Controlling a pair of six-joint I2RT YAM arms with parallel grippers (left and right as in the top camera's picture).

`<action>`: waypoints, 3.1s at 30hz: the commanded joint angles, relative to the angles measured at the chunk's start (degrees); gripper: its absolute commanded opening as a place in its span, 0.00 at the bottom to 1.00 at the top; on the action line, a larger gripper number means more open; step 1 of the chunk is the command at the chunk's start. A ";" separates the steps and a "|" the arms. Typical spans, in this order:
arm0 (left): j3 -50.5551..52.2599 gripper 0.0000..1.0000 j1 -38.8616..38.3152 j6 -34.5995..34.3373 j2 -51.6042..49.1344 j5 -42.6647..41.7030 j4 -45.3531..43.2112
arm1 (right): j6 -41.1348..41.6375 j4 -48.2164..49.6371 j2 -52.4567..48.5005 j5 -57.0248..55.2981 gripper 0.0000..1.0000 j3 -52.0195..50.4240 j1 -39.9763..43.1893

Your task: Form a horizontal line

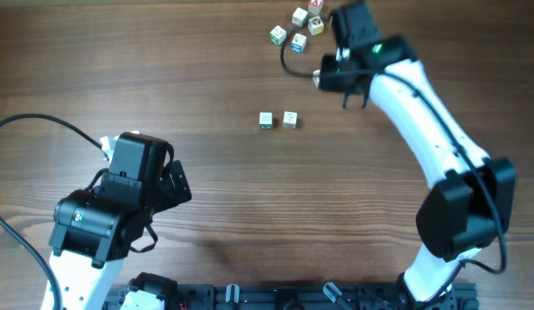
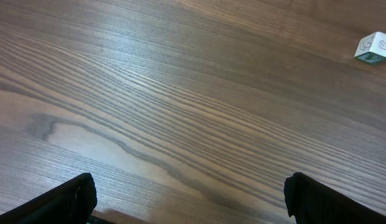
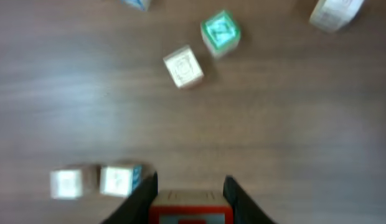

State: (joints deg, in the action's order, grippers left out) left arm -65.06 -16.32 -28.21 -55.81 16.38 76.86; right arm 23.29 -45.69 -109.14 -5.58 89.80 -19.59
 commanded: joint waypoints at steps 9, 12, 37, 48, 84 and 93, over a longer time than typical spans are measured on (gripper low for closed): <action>0.22 1.00 0.46 -0.79 0.26 -0.17 -0.09 | 4.28 26.01 -1.29 6.19 0.33 -24.74 -1.60; 0.22 1.00 0.46 -0.79 0.26 -0.17 -0.11 | 3.93 28.39 -1.29 6.84 0.33 -24.92 -3.28; 0.22 1.00 0.46 -0.79 0.26 -0.15 -0.11 | 5.38 21.09 4.57 -2.34 0.91 -13.42 -5.95; 0.22 1.00 0.46 -0.79 0.26 -0.15 -0.11 | 5.16 32.26 -3.56 4.31 0.47 -13.46 -5.95; 0.22 1.00 0.46 -0.79 0.26 -0.15 -0.09 | 19.15 4.11 1.01 -0.94 0.05 -15.96 -5.75; 0.22 1.00 0.46 -0.79 0.26 -0.17 -0.11 | 18.49 14.58 0.59 5.73 0.05 -26.03 -5.75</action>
State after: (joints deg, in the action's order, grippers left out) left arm -65.06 -16.32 -28.21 -55.81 16.38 76.88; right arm 42.26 -33.56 -107.83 -3.84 65.80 -25.15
